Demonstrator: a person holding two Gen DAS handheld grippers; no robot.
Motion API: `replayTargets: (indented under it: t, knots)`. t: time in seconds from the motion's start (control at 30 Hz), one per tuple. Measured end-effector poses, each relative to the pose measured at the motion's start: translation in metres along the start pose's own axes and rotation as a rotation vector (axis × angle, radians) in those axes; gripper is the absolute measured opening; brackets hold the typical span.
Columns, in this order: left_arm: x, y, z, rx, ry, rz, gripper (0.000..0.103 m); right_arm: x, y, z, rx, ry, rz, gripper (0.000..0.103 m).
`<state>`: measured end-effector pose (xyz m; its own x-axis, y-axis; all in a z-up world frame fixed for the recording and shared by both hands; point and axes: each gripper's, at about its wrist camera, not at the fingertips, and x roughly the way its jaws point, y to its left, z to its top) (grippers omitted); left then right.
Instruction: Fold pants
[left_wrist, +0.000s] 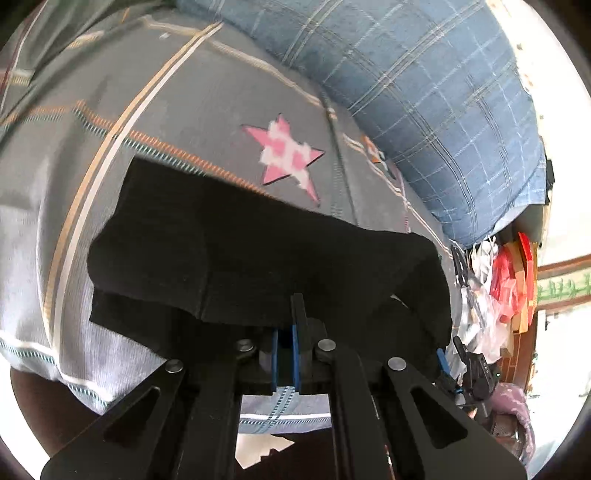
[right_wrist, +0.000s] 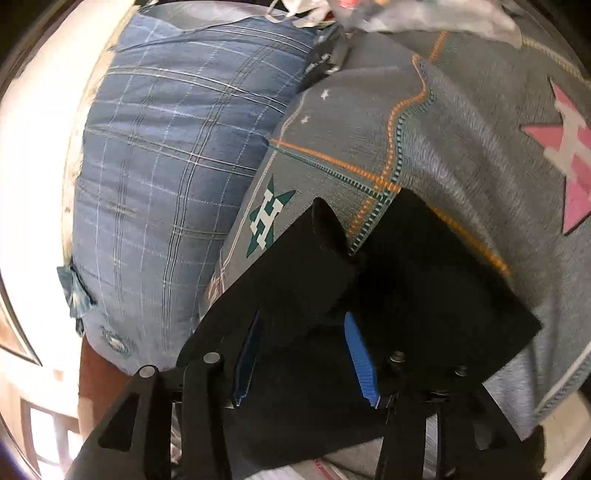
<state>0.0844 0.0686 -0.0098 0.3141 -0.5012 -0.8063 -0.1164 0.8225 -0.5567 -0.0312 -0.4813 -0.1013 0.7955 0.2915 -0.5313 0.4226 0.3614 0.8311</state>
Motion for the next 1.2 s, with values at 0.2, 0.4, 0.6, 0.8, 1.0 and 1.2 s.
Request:
replayTargets:
  t: [0.2,0.4,0.6,0.8,1.0,1.2]
  knots:
    - [-0.006,-0.007,0.002,0.003,-0.023,0.0,0.003,0.03,0.016,0.016,-0.04,-0.048,-0.018,0.014]
    - [-0.021,-0.008,-0.006,0.022,-0.051,-0.011,0.003,-0.041,0.043,0.017,-0.2,-0.177,0.159,0.004]
    - [-0.003,0.02,-0.032,0.017,0.006,0.021,0.003,-0.064,-0.011,-0.004,-0.194,-0.198,0.005,0.005]
    - [-0.006,0.05,-0.044,-0.05,0.029,-0.081,0.008,-0.05,-0.048,-0.016,-0.087,-0.14,-0.02,0.01]
    - [-0.031,0.06,-0.037,-0.087,-0.063,-0.133,0.055,-0.047,-0.051,-0.018,-0.088,-0.127,-0.039,0.035]
    - [-0.005,0.064,-0.028,-0.134,-0.02,-0.098,0.054,-0.044,-0.04,-0.022,-0.142,-0.133,-0.048,0.034]
